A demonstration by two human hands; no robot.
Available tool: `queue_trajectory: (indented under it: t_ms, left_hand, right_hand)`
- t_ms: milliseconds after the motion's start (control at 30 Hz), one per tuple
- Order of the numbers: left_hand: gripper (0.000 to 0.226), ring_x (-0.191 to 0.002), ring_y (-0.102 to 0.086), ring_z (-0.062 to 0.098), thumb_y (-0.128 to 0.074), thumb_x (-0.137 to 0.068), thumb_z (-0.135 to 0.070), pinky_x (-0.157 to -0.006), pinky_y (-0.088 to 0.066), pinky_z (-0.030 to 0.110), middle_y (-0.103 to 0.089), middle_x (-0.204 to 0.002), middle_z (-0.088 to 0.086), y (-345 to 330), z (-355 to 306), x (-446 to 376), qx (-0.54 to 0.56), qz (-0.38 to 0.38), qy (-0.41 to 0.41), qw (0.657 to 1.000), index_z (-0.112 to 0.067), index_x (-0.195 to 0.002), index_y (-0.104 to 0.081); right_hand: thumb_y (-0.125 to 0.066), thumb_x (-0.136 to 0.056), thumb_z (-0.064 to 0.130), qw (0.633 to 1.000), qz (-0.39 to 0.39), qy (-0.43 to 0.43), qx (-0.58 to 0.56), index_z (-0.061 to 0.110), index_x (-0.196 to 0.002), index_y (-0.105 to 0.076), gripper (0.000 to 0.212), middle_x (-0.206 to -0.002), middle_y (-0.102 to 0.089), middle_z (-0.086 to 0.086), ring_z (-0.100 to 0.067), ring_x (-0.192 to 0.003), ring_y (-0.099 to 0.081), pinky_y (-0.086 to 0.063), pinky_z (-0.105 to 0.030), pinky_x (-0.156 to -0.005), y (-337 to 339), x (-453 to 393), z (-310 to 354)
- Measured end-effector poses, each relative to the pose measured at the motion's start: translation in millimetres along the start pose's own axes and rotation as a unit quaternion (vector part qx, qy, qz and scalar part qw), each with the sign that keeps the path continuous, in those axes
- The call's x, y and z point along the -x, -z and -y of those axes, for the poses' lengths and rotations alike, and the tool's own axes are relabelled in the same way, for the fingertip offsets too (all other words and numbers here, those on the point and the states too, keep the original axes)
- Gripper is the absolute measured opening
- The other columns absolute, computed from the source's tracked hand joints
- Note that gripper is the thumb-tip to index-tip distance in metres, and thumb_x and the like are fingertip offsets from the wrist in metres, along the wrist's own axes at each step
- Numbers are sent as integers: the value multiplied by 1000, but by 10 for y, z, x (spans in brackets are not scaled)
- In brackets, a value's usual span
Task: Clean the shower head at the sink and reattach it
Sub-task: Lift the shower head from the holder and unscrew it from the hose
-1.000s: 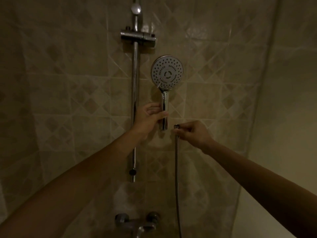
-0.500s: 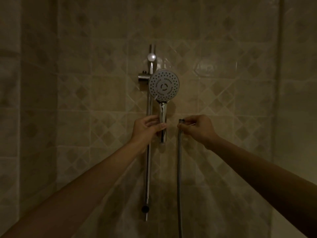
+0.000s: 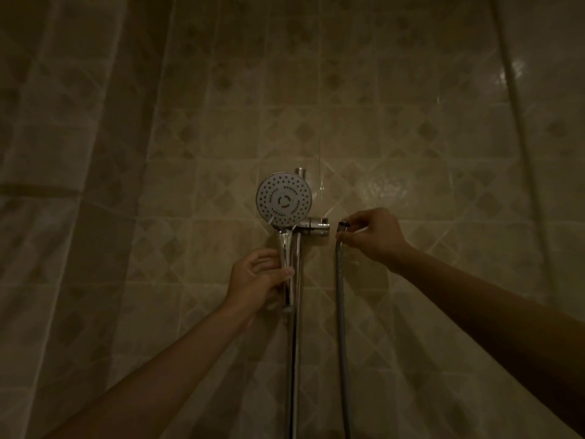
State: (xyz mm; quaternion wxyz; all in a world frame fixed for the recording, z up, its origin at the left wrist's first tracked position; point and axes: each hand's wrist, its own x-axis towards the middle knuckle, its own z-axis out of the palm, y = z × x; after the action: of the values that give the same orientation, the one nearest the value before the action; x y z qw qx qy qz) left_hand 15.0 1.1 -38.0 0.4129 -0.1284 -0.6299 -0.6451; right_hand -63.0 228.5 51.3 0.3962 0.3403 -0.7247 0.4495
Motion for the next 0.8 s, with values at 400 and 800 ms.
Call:
queue_trajectory:
  t_ms: [400, 800]
  left_hand:
    - [40, -83, -78, 16, -88, -71, -5, -64, -61, 31, -81, -91, -2, -123, -207, -338, 13, 30, -10, 999, -16, -106, -71]
    - [33, -69, -75, 8, -85, -73, 1, -49, -53, 20, -80, -85, 0, -262, -197, -448, 38, 26, -17, 999, -17, -98, -71]
  right_hand:
    - [-88, -79, 14, 996, -58, 69, 22, 10, -106, -81, 28, -104, -81, -4, -1, -83, -67, -51, -15, -79, -134, -389, 80]
    - [-83, -84, 11, 992, 68, 100, 41, 13, -116, -78, 33, -110, -79, -1, 7, -80, -67, -58, -23, -85, -171, -477, 17]
